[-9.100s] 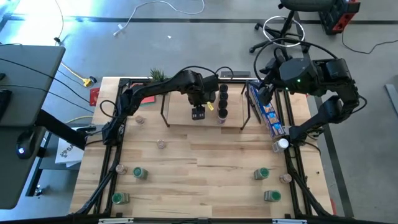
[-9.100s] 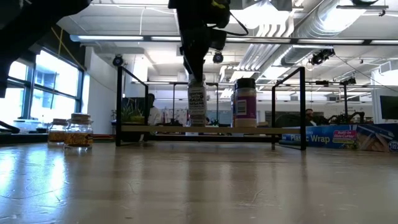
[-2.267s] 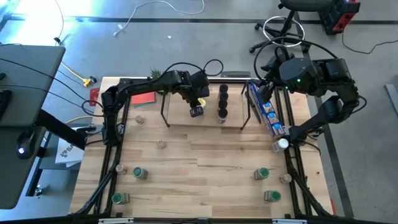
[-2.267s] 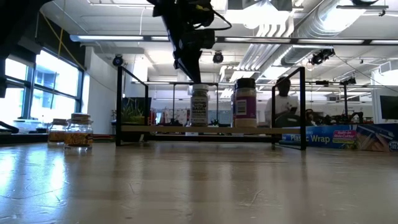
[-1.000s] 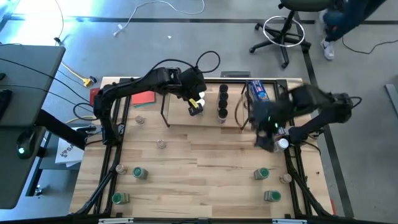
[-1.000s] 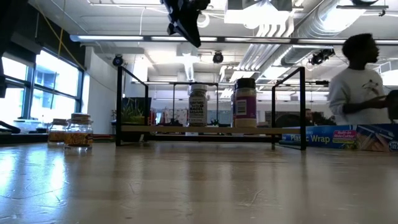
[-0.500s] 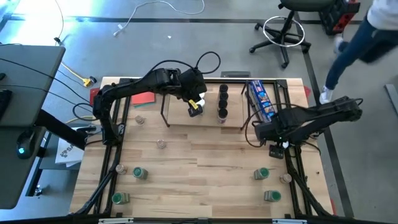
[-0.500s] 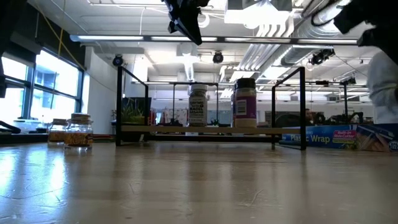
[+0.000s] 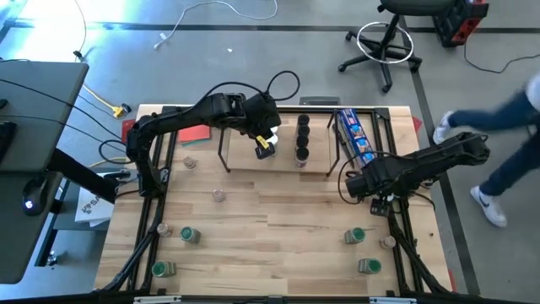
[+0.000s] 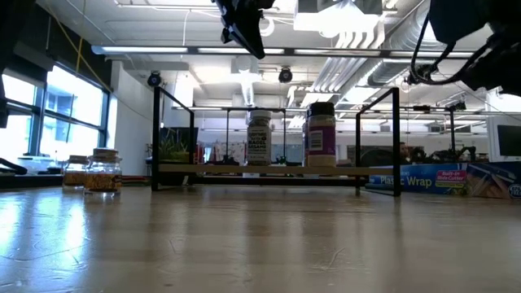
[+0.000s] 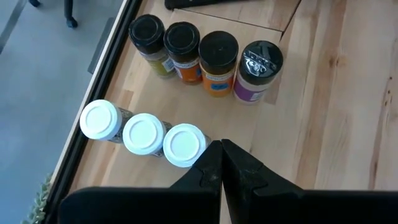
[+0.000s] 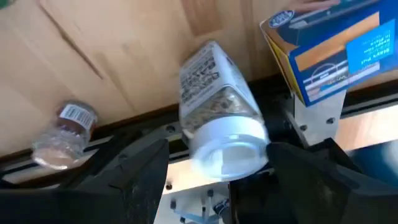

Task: Shelf spices
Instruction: Put the white seasoning bottle on the shelf aligned with the other white seasoning bottles

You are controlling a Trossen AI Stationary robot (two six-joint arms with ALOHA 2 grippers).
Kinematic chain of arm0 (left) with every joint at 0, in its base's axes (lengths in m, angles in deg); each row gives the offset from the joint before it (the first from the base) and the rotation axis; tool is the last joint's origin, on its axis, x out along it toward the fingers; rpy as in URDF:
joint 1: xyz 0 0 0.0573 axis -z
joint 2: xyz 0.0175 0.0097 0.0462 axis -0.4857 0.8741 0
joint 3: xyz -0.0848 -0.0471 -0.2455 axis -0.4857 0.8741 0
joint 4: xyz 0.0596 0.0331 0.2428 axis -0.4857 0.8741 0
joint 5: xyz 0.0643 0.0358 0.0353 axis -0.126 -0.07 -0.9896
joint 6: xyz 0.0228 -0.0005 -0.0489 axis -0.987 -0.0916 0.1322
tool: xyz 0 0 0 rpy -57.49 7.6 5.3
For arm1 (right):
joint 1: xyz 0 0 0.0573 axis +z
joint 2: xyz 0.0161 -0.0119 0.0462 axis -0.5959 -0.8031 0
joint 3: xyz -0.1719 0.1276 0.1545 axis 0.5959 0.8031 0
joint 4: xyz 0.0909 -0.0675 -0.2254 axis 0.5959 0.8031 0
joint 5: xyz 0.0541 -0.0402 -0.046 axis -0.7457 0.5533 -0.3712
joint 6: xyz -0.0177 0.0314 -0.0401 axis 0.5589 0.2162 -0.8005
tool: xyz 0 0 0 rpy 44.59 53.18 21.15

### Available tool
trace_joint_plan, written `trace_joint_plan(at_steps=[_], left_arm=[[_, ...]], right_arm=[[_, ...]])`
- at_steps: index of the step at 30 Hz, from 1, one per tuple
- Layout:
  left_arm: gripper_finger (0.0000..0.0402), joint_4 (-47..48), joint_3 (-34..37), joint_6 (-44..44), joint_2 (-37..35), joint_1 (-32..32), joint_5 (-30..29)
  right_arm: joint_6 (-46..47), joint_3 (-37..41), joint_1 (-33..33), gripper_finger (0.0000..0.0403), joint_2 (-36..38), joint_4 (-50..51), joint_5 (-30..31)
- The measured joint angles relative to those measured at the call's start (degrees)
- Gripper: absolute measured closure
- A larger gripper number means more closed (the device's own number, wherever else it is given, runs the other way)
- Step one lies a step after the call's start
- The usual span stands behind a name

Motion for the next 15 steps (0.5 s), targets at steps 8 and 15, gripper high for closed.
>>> trace_joint_plan(at_steps=[8,15], left_arm=[[0.0401,-1.25,-0.02,-0.16,0.01,-0.32,0.17],[0.0401,-1.36,-0.02,0.04,0.01,-0.37,0.20]], right_arm=[[-0.45,0.92,-0.15,0.0123,-0.06,-1.80,-0.55],[-1.45,1.05,0.11,0.0124,-1.13,-2.48,-1.81]])
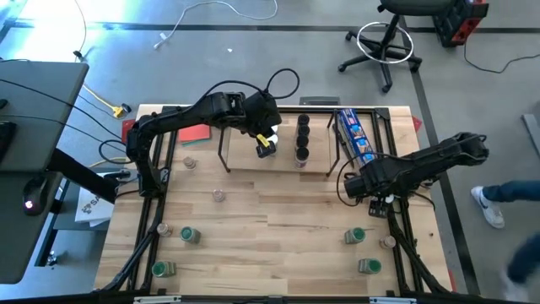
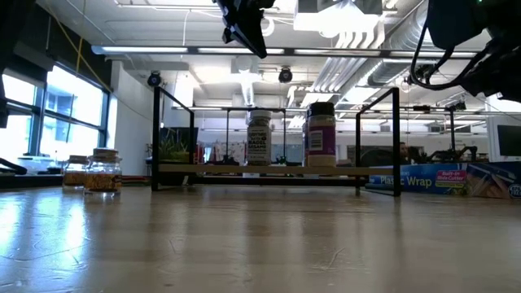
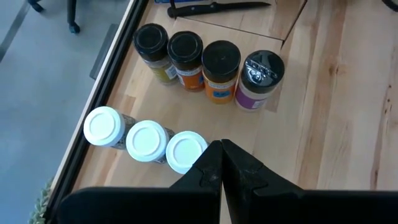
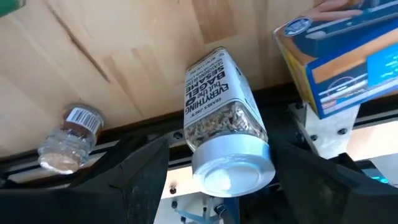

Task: Shelf spices
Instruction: Put the white seasoning bottle on the shelf aligned with the other white seasoning bottles

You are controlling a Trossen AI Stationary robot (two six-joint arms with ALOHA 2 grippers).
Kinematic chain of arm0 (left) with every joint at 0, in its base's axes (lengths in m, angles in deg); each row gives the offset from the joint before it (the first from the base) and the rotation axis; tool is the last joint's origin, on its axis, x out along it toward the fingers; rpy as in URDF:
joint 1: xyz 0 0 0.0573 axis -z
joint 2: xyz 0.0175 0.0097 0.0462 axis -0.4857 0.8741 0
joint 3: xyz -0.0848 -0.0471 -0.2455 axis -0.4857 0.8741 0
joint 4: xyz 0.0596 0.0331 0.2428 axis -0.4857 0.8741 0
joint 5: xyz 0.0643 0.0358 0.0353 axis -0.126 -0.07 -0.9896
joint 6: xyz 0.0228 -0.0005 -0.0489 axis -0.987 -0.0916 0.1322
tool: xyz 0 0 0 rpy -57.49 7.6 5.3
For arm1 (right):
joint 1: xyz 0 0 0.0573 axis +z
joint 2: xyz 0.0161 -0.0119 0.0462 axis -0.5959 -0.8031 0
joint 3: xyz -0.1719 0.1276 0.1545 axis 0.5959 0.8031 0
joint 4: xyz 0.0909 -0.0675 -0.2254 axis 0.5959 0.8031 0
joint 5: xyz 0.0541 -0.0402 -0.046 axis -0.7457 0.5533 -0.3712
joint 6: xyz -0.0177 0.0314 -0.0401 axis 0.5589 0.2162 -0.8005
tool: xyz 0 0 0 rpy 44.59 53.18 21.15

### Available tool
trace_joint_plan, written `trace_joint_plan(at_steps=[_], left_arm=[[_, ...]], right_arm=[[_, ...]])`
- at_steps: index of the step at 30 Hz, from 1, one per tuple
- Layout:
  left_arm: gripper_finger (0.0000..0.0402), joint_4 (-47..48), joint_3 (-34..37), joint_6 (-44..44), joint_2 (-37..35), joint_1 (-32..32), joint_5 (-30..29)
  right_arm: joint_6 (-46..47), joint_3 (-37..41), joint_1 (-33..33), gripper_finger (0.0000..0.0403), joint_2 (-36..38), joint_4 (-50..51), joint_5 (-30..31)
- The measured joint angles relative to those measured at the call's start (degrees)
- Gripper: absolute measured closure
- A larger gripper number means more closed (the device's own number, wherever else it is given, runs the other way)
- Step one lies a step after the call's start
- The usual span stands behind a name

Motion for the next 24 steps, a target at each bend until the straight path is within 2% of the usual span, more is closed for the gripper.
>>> trace_joint_plan(at_steps=[5,14,24], left_arm=[[0.0401,0.02,0.00,-0.02,0.00,0.00,0.00],[0.0401,0.04,0.00,0.00,0.00,0.00,-0.01],[0.0402,0.07,0.00,0.00,0.00,0.00,-0.02]], right_arm=[[-1.29,0.42,0.82,0.0138,-2.21,-0.48,-1.39],[-3.98,1.06,3.99,0.0206,-7.10,-1.34,-3.41],[-6.68,0.92,4.76,0.0214,-9.60,-1.21,-4.46]])
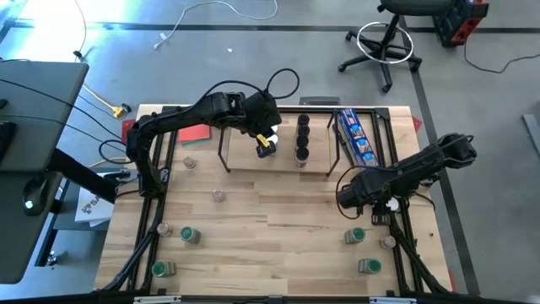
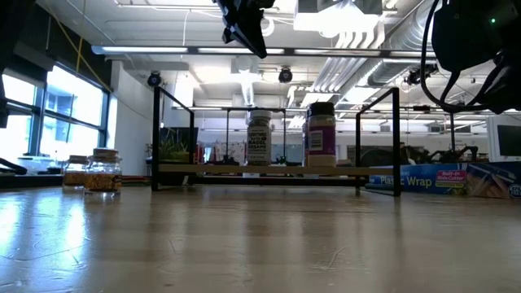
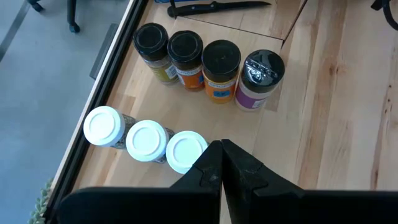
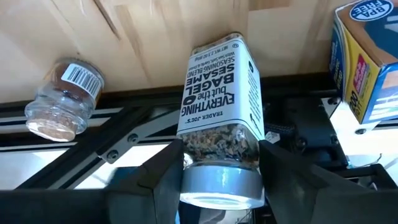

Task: Shelf spices
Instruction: Put the white seasoning bottle on the shelf aligned with the other white seasoning bottles

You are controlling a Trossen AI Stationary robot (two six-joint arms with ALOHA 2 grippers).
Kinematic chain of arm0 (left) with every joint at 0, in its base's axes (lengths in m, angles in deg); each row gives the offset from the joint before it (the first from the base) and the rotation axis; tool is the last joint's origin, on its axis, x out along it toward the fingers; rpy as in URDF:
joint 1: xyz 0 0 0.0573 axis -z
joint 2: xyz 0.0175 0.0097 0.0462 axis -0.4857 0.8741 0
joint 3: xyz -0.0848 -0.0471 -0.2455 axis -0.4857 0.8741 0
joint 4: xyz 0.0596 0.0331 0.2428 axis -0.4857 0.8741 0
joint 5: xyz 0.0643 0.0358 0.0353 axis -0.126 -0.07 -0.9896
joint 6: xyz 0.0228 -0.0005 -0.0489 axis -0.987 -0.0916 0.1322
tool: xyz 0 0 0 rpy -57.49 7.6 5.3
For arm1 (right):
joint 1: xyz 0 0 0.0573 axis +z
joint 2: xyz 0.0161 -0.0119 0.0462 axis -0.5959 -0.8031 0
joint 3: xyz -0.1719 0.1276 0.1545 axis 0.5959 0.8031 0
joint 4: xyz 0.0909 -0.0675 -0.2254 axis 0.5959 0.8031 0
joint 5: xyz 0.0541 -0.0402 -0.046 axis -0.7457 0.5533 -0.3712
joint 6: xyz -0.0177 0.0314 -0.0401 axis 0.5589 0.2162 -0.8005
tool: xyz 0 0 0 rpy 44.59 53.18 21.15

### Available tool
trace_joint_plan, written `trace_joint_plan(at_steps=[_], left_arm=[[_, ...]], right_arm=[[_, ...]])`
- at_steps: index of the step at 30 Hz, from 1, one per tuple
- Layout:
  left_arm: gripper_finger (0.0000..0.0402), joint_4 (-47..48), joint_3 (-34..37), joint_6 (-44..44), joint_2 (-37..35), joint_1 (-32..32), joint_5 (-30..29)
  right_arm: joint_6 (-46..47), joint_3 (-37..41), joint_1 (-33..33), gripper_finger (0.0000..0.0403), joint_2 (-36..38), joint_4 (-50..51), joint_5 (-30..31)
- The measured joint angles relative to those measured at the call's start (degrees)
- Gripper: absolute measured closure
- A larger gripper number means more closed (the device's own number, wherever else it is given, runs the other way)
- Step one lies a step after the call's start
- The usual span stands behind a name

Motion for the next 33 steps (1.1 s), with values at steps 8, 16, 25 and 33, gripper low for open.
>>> trace_joint_plan(at_steps=[8,16,25,33], left_arm=[[0.0402,0.00,0.00,0.02,-0.01,0.00,0.00],[0.0402,0.02,0.00,0.02,0.00,0.00,0.00],[0.0401,0.04,0.00,0.02,0.00,0.02,0.00],[0.0402,0.10,0.00,-0.07,0.00,0.02,0.00]], right_arm=[[-0.45,0.00,0.00,0.0222,0.00,-0.07,-0.41],[-1.31,0.04,0.00,0.0258,0.00,-0.53,-1.58],[-0.97,0.22,0.00,0.0268,-0.02,-1.84,-1.91],[-0.95,0.22,-0.04,0.0267,-0.04,-1.77,-2.84]])
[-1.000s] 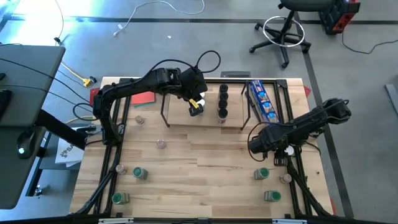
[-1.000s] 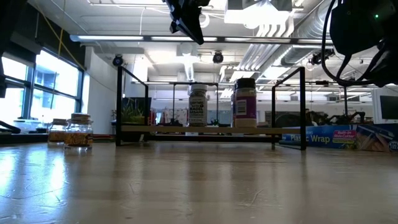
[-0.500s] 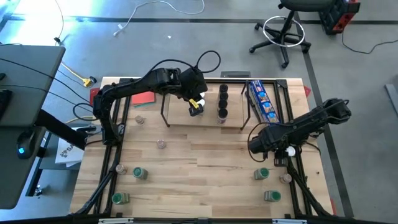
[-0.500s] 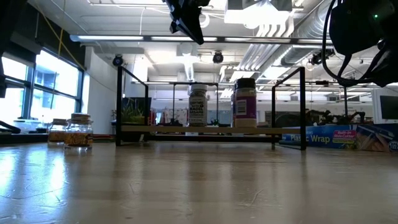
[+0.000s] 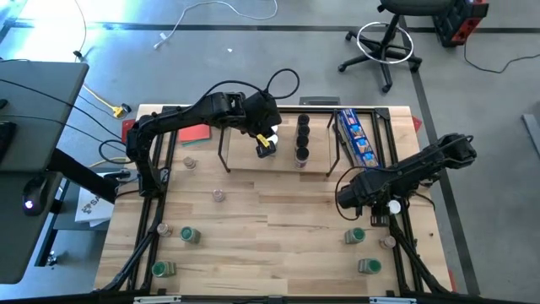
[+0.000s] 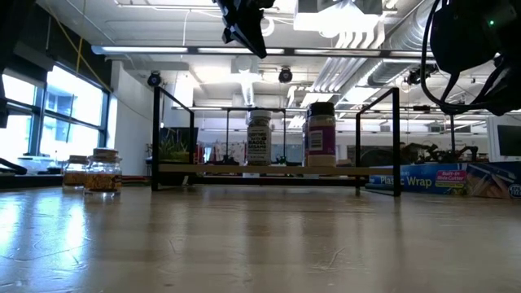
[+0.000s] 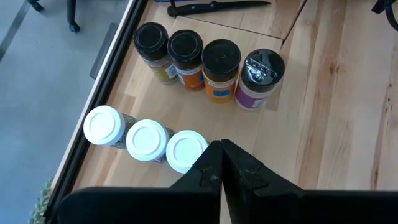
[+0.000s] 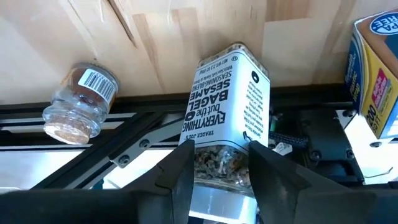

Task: Shelf spices
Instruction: Put the white seasoning bottle on the shelf aligned with the other white seasoning bottles

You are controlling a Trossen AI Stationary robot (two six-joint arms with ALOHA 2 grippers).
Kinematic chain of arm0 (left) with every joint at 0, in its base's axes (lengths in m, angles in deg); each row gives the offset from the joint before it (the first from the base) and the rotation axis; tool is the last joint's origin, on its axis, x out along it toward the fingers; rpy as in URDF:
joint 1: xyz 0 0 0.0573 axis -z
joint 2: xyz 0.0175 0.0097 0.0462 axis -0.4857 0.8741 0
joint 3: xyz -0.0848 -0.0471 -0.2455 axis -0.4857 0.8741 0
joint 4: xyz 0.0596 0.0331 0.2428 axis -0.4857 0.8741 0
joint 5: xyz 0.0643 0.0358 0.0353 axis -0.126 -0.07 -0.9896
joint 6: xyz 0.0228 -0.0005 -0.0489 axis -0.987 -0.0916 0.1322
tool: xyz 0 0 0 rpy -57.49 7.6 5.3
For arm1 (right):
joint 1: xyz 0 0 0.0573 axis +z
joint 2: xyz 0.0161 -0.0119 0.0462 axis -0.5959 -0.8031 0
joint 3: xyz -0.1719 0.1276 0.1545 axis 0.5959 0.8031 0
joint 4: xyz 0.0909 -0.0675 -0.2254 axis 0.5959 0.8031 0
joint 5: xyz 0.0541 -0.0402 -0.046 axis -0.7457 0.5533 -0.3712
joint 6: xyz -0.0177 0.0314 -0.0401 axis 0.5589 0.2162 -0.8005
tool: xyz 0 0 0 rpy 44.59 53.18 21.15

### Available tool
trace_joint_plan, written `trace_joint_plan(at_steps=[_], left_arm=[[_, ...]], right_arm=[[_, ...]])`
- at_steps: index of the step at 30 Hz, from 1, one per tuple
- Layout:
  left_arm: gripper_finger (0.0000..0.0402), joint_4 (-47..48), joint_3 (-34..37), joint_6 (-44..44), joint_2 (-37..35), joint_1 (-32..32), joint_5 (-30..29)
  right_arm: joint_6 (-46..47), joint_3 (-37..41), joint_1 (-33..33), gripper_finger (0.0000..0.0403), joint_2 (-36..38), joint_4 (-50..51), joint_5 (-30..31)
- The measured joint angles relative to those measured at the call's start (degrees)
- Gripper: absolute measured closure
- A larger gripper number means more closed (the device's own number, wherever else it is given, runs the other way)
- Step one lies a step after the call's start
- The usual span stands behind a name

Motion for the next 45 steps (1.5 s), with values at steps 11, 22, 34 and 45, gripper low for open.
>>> trace_joint_plan(at_steps=[11,22,34,45], left_arm=[[0.0401,-0.01,0.00,-0.91,0.00,0.00,-0.02],[0.0401,0.38,0.00,-0.84,0.00,0.00,0.00],[0.0401,0.38,-0.01,-0.90,0.00,0.00,0.00],[0.0401,0.35,-0.02,-0.94,-0.01,-0.01,0.95]], right_arm=[[-1.40,0.00,0.00,0.0256,0.00,-3.18,-3.41],[7.68,-0.01,-0.11,0.0170,0.00,-9.96,-3.55],[9.07,-16.99,-1.90,0.0163,0.02,-5.38,10.86],[22.78,-25.81,-3.79,0.0163,11.65,6.43,16.17]])
